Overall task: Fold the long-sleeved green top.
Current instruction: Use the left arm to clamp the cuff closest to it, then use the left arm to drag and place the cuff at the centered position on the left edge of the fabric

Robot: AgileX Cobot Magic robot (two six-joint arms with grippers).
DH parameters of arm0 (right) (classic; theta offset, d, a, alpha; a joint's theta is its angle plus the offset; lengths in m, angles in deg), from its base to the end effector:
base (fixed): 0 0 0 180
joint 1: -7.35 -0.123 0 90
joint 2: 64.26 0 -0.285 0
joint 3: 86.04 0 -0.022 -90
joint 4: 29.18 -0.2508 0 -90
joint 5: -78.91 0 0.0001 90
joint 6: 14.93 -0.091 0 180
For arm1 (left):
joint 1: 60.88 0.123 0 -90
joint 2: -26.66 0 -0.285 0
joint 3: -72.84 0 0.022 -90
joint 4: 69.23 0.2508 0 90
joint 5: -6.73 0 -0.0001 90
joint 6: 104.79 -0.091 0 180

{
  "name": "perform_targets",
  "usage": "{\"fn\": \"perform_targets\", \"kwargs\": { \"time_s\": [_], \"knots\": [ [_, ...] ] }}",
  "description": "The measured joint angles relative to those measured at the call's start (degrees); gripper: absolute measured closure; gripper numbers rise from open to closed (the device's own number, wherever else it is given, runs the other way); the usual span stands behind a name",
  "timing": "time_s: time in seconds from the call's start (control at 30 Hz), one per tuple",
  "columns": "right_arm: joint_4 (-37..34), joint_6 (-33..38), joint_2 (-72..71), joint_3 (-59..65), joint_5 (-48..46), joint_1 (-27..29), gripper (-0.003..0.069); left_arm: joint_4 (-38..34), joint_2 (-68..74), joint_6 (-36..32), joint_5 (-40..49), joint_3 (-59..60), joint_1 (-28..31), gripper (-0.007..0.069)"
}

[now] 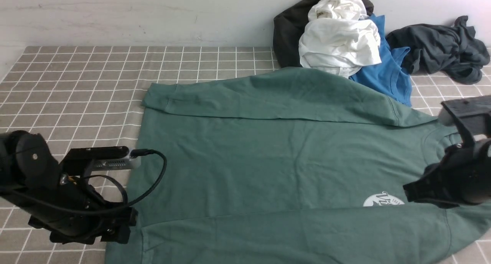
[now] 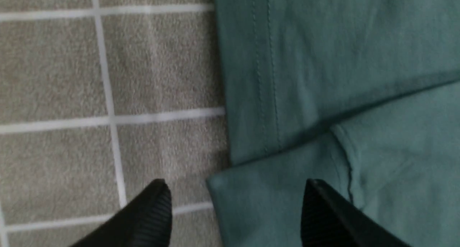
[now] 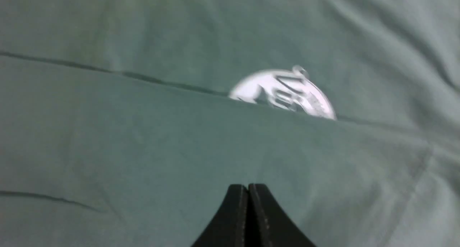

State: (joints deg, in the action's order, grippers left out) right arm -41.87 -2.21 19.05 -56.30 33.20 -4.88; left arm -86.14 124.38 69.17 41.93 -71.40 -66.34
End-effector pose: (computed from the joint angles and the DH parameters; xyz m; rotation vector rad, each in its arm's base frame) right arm 0.2312 0.0648 0.2447 -0.4264 2.7273 0.2572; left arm 0.2521 -0.0395 0.1612 -0.0356 2.9313 -0.2832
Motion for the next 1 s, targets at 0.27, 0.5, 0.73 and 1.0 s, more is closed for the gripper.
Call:
{"fn": "perform_targets", "kwargs": {
  "time_s": [0.27,0.5,0.73,1.0],
  "knots": [
    [-3.3,6.7,2.5,-0.7,-0.4,-1.3,0.0673,-0.5,3.7,0.8,1.2,-1.9,-0.4,0.0577],
    [-3.3,7.3,2.5,-0.7,0.3,-1.3,0.0673,0.4,-4.4,-1.0,6.7,-6.8,-0.5,0.0609],
    [-3.3,7.4,2.5,-0.7,1.5,-1.3,0.0673,5.2,-6.2,-1.1,5.5,-15.7,-0.5,0.0609],
    [-3.3,7.4,2.5,-0.7,1.8,-1.3,0.0673,8.5,12.2,-0.6,5.1,-31.1,-0.5,0.0583]
  ]
}}
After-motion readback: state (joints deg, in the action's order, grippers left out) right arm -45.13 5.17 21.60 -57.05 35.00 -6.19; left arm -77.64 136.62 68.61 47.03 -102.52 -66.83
